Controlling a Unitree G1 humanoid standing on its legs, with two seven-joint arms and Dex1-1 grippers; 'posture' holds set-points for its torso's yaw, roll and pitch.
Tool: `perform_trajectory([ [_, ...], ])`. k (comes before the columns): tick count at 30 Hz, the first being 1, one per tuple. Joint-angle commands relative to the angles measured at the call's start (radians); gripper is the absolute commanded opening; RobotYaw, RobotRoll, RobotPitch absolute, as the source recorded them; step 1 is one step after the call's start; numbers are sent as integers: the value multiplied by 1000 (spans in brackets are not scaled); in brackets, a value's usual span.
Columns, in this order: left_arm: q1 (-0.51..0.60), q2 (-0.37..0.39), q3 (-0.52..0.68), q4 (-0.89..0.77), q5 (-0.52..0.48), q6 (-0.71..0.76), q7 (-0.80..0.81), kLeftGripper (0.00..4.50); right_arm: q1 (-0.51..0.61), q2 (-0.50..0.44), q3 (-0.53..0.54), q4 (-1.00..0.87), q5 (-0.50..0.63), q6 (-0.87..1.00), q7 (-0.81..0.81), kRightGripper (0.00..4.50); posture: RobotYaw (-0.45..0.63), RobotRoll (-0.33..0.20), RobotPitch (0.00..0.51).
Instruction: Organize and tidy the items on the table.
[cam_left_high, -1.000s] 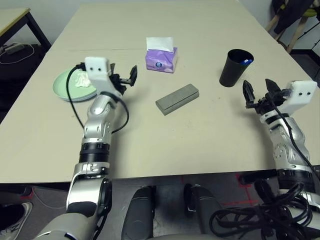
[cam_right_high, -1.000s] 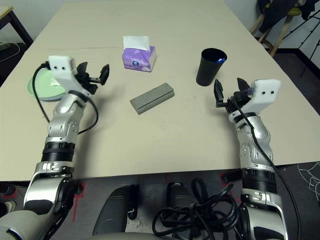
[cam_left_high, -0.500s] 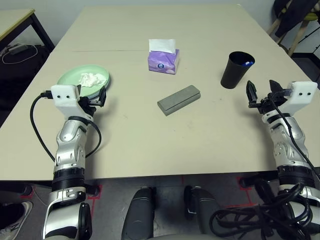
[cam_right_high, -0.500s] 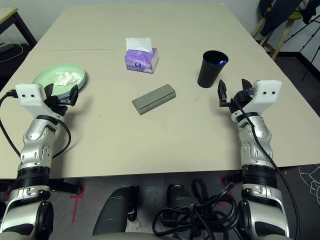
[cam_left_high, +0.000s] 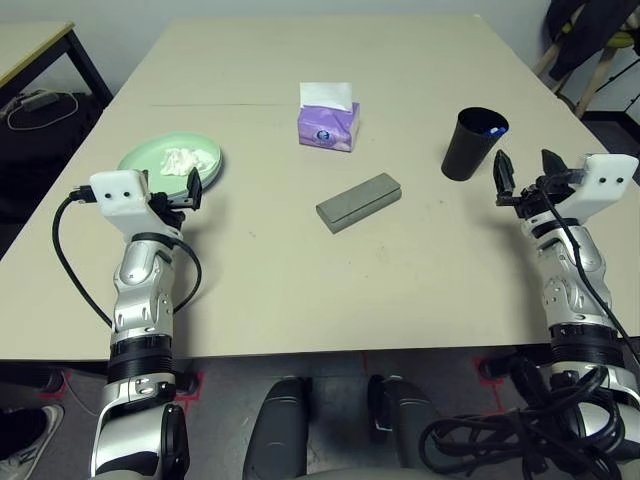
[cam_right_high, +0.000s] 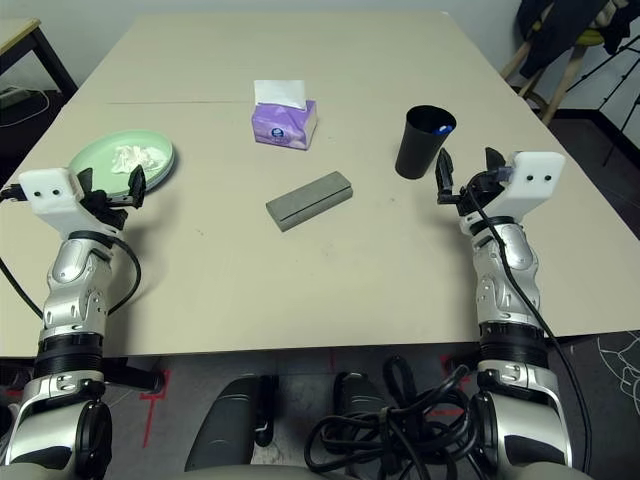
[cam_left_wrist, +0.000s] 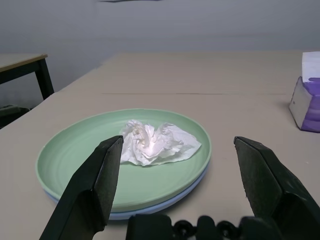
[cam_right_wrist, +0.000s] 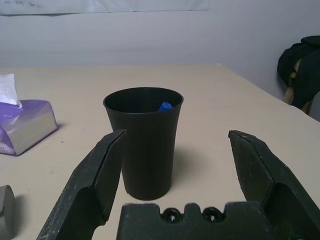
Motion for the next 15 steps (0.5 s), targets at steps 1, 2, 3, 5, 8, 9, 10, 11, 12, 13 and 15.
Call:
perform_trajectory([
  [1,-3,5,-7,30,0,-10,-9,4500,17,6,4,-25,5,24,-11,4471,39,0,100],
  [2,-4,4,-7,32,1,-11,-8,4500,17,6,5,-27,5,28,-11,4471,39,0,102],
  [3,-7,4,-7,35,2,-12,-7,4500,15,6,5,-26,4,31,-11,4471,38,0,104],
  [5,-12,4,-6,40,3,-15,-3,4500,12,5,7,-26,2,36,-13,4471,37,0,108],
  [8,-12,6,-4,43,3,-17,-1,4500,8,4,11,-24,1,43,-11,4471,36,0,107],
  [9,-12,7,-3,43,3,-17,-2,4500,6,5,13,-24,1,45,-11,4471,36,0,107],
  [10,-13,8,-2,44,2,-17,-2,4500,5,5,14,-24,0,47,-12,4471,37,0,106],
  [11,-14,9,-2,45,2,-17,-2,4500,3,6,15,-23,-1,48,-13,4471,38,0,105],
  [12,-15,9,-2,45,2,-16,-2,4500,2,6,17,-23,-1,50,-13,4471,40,0,105],
  [13,-16,10,-2,45,2,-15,-3,4500,2,7,19,-23,-3,52,-14,4471,43,0,105],
  [15,-17,10,-3,45,1,-13,-3,4500,1,8,23,-23,-4,54,-15,4471,46,0,104],
])
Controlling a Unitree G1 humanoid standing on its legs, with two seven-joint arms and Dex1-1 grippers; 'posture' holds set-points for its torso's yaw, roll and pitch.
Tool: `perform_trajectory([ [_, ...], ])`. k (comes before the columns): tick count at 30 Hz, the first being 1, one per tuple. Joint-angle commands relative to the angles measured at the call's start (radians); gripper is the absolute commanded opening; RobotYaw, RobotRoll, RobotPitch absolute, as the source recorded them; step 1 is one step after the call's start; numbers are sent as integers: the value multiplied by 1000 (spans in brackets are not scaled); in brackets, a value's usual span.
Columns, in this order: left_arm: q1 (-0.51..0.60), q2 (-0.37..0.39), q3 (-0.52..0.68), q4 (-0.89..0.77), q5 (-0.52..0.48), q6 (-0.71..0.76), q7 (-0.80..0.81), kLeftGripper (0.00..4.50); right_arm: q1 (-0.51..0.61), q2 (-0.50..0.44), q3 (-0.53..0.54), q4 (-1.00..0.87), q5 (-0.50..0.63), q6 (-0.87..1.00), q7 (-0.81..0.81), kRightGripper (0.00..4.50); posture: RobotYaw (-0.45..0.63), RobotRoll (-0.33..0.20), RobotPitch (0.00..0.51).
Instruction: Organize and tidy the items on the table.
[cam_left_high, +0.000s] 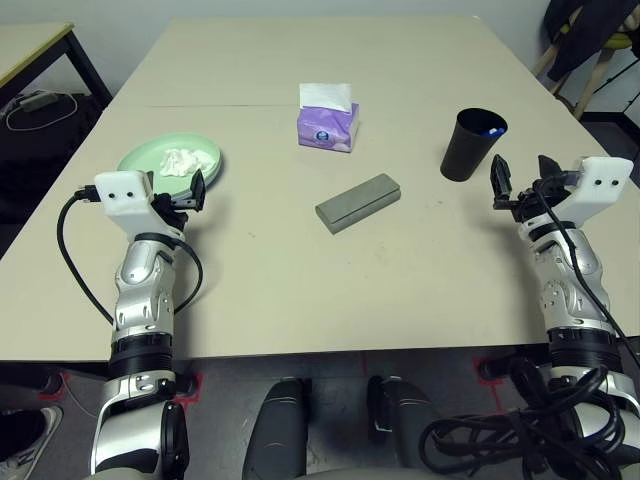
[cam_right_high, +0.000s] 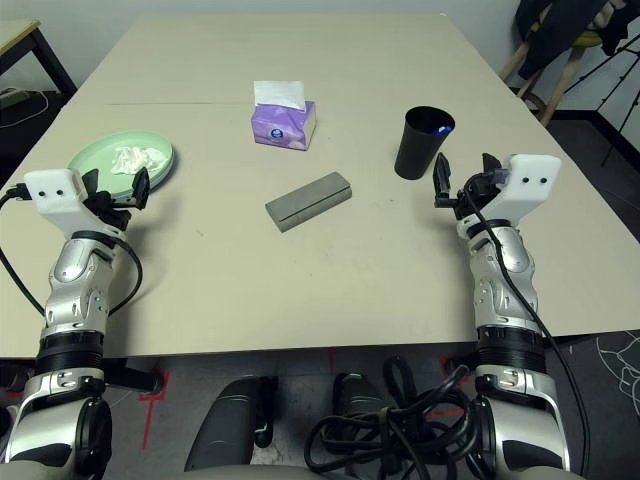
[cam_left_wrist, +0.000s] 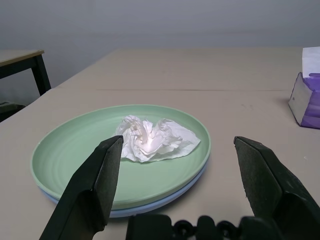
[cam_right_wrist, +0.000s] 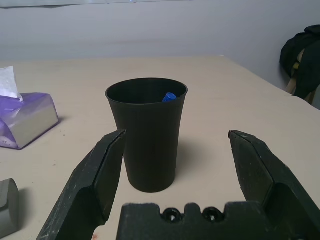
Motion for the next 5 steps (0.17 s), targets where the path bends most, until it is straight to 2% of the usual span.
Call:
perform_trajectory([
  [1,-5,10,-3,16,2,-3,-1,4500,1,4,11,-6,-3,16,-6,4471,49,0,104],
  [5,1,10,-5,-1,3,5,1,4500,4,4,22,0,-9,34,-11,4471,61,0,104],
])
